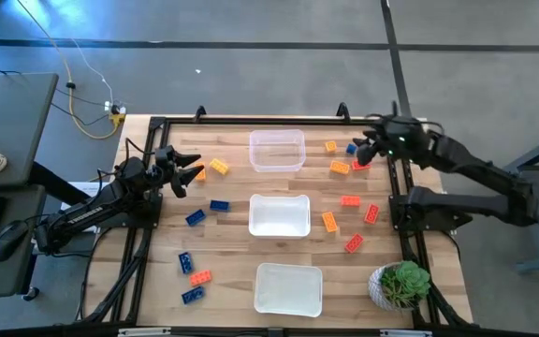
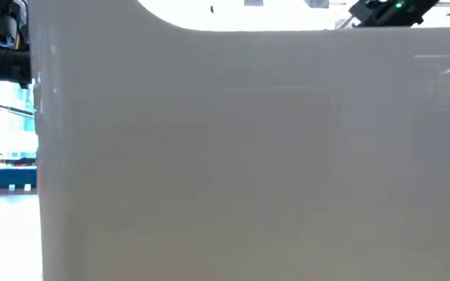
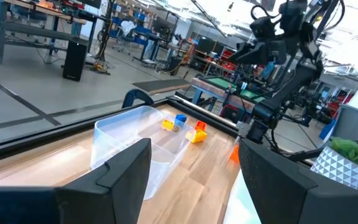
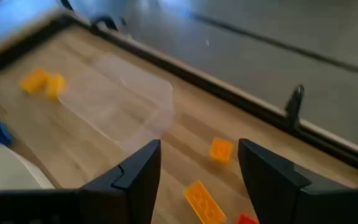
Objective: Sort & place blocks by color
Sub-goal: Put the yellow game piece into the transparent bin
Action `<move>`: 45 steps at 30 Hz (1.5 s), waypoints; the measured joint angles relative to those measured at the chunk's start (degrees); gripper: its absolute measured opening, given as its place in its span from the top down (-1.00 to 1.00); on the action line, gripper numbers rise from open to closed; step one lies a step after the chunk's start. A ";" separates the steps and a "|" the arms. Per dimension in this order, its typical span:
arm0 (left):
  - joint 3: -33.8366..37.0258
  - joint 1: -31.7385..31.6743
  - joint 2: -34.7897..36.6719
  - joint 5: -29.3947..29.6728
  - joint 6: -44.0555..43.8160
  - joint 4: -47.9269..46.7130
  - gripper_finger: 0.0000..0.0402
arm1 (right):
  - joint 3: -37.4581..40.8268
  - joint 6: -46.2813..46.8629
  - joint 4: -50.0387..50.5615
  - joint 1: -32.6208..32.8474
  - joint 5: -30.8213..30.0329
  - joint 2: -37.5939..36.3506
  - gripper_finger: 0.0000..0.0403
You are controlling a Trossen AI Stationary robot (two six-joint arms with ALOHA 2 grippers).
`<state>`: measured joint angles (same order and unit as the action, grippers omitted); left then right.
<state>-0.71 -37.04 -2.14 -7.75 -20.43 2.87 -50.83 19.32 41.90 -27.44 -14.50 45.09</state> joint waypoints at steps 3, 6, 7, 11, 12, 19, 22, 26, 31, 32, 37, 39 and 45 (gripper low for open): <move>-0.02 0.00 -0.01 -0.06 0.00 -0.02 -0.15 | -4.02 -0.80 5.14 0.00 0.00 6.04 0.00; -0.02 0.00 -0.01 -0.11 0.00 -0.02 -0.15 | -7.65 -2.45 9.62 0.00 0.10 11.82 0.00; 0.00 0.00 -0.01 -0.11 0.00 -0.02 -0.15 | -8.92 -3.00 11.19 0.00 0.35 13.77 0.00; -0.02 0.00 -0.01 -0.11 0.00 -0.02 -0.15 | -13.07 -6.06 16.08 -0.55 3.94 20.99 0.00; -0.01 0.00 0.00 -0.09 0.00 -0.02 -0.15 | -13.92 -6.93 16.63 -0.73 4.68 22.65 0.00; -0.01 0.00 -0.01 -0.09 0.02 -0.02 -0.15 | -16.29 -12.76 20.42 -1.20 8.92 32.12 -0.10; 0.00 0.00 -0.01 -0.09 0.00 -0.02 -0.15 | -16.29 -15.20 20.34 -0.86 9.03 34.87 -0.16; -0.01 0.00 -0.01 -0.09 0.00 -0.02 -0.15 | -16.30 -18.78 20.39 -0.55 8.94 38.33 -0.22; -0.01 0.00 -0.01 -0.09 0.01 -0.02 -0.15 | -16.31 -23.10 20.40 -0.55 9.07 42.80 -0.23; -0.01 0.00 0.01 -0.09 0.01 -0.02 -0.15 | -16.31 -23.47 20.40 -0.55 9.07 43.79 -0.23; 0.00 0.00 0.01 -0.09 0.01 -0.02 -0.15 | -16.31 -25.04 20.40 -0.55 9.05 48.09 -0.23; -0.02 0.00 0.01 -0.07 0.00 -0.02 -0.15 | -16.31 -25.65 20.40 -0.62 9.00 49.66 -0.23; 0.00 0.00 -0.01 -0.08 0.02 -0.02 -0.15 | -16.31 -25.80 20.20 -0.70 7.93 53.94 -0.23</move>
<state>-0.71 -37.04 -2.15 -7.82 -20.40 2.85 -67.13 -6.48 62.10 -28.14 -6.58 99.02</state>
